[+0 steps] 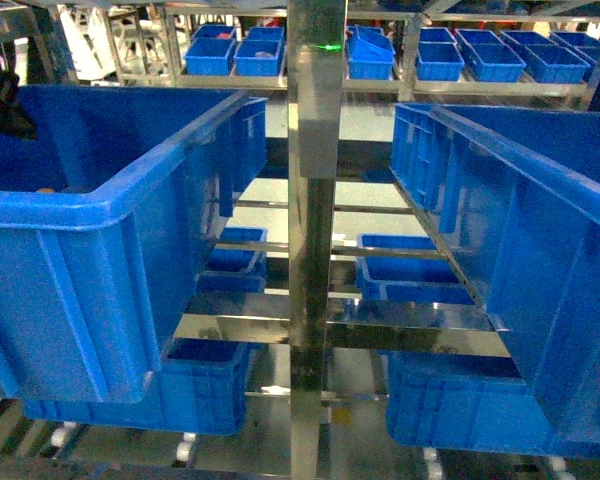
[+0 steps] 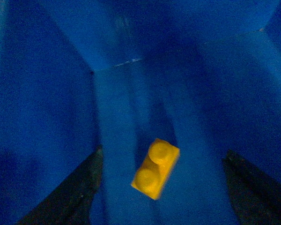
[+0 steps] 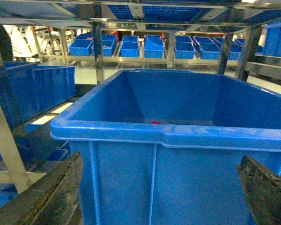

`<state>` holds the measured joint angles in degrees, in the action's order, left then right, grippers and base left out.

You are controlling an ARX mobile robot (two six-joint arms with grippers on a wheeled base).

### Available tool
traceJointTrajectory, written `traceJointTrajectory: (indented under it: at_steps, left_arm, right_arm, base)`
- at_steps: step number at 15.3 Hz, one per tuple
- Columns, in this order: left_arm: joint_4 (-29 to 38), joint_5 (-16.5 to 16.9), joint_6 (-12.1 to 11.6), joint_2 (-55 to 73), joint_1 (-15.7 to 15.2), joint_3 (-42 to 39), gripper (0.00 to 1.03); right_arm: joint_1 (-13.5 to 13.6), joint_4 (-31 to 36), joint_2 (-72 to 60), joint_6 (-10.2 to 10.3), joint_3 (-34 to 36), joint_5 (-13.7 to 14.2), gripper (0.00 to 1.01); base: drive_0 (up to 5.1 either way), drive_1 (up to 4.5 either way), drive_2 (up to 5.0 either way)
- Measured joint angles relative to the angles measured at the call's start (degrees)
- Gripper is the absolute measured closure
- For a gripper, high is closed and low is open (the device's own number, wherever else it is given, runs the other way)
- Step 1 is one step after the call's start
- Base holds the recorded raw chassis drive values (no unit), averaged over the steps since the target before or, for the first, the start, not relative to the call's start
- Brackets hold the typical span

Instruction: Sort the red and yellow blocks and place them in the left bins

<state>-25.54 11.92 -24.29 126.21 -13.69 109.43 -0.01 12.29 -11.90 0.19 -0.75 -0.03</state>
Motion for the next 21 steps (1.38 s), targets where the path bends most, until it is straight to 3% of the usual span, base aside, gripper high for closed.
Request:
traceJointTrajectory:
  at_steps: [2, 5, 10, 15, 17, 21]
  left_arm:
    - [-0.33, 1.09, 1.11, -6.01, 1.60, -7.19, 0.04]
    - [-0.66, 2.93, 1.90, -15.08, 3.48, -18.34, 0.05]
    - [2.45, 4.15, 5.20, -35.15, 2.78, -33.53, 0.05]
    - [1.81, 7.02, 16.39, -54.27, -0.42, -44.33, 0.05]
    - [2.34, 7.32, 18.62, -60.67, -0.35, -48.85, 0.05]
    - [9.88, 5.42, 21.09, -64.43, 1.38, -52.19, 0.06]
  right_arm:
    - [0.00, 0.02, 0.00, 0.02, 0.00, 0.00, 0.03]
    - [0.00, 0.02, 0.02, 0.00, 0.00, 0.02, 0.03]
    - [0.00, 0.02, 0.00, 0.00, 0.00, 0.00, 0.03]
    - [0.00, 0.00, 0.00, 0.00, 0.00, 0.00, 0.03]
    - [0.00, 0.00, 0.00, 0.00, 0.00, 0.00, 0.03]
    - [0.00, 0.00, 0.00, 0.02, 0.00, 0.00, 0.03]
  base:
    - [0.0, 0.00, 0.0]
    - [0.0, 0.00, 0.0]
    - [0.0, 0.00, 0.0]
    - [0.0, 0.00, 0.0]
    - [0.0, 0.00, 0.0]
    - [0.0, 0.00, 0.0]
